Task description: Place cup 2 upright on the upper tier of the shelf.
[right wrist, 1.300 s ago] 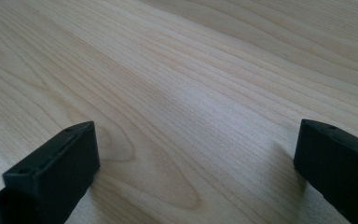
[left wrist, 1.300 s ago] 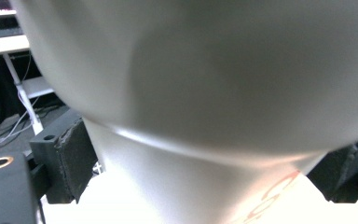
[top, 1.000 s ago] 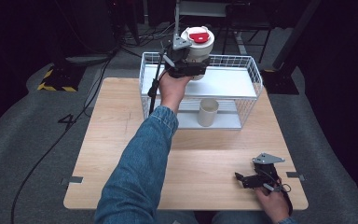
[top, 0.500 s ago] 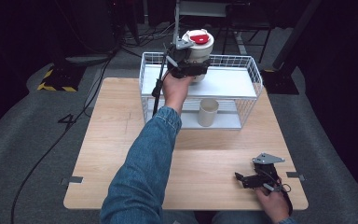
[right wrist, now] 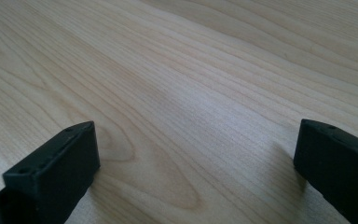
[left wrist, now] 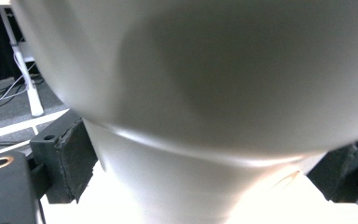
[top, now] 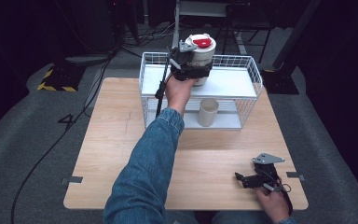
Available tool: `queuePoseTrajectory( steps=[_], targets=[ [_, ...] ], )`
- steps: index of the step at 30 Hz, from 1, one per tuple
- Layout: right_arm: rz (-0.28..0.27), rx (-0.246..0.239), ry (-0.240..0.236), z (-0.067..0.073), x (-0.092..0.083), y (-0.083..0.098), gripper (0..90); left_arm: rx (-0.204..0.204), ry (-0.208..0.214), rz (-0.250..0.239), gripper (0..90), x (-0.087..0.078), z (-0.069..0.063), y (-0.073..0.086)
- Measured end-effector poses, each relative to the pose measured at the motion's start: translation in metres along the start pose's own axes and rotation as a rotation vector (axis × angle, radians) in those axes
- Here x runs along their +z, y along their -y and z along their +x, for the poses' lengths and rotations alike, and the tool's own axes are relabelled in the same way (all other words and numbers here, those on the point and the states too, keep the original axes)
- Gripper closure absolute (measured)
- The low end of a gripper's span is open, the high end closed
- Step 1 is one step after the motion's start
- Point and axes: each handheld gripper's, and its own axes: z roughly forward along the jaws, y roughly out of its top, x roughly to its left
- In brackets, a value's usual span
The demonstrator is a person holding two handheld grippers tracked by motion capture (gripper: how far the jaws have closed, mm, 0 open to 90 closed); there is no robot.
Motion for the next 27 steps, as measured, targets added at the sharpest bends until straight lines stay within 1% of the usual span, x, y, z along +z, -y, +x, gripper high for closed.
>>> queuePoseTrajectory(
  steps=[6, 12, 16, 22, 27],
  targets=[
    [0.0, 0.001, 0.0, 0.0, 0.0, 0.0, 0.2, -0.005, -0.002, 0.008, 10.3, 0.0034, -0.0012, 0.004],
    [0.0, 0.0, 0.0, 0.0, 0.0, 0.0, 0.2, 0.012, -0.006, 0.025, 10.3, 0.0061, -0.0022, 0.0062],
    [0.0, 0.0, 0.0, 0.0, 0.0, 0.0, 0.2, 0.015, -0.008, 0.014, 10.3, 0.0063, -0.0033, 0.0078],
    [0.0, 0.0, 0.0, 0.0, 0.0, 0.0, 0.2, 0.047, -0.017, 0.003, 10.3, 0.0052, -0.0066, 0.0107],
    [0.0, 0.0, 0.0, 0.0001, 0.0, 0.0, 0.2, 0.047, -0.028, 0.011, 10.2, 0.0041, -0.0079, 0.0103]
  ],
)
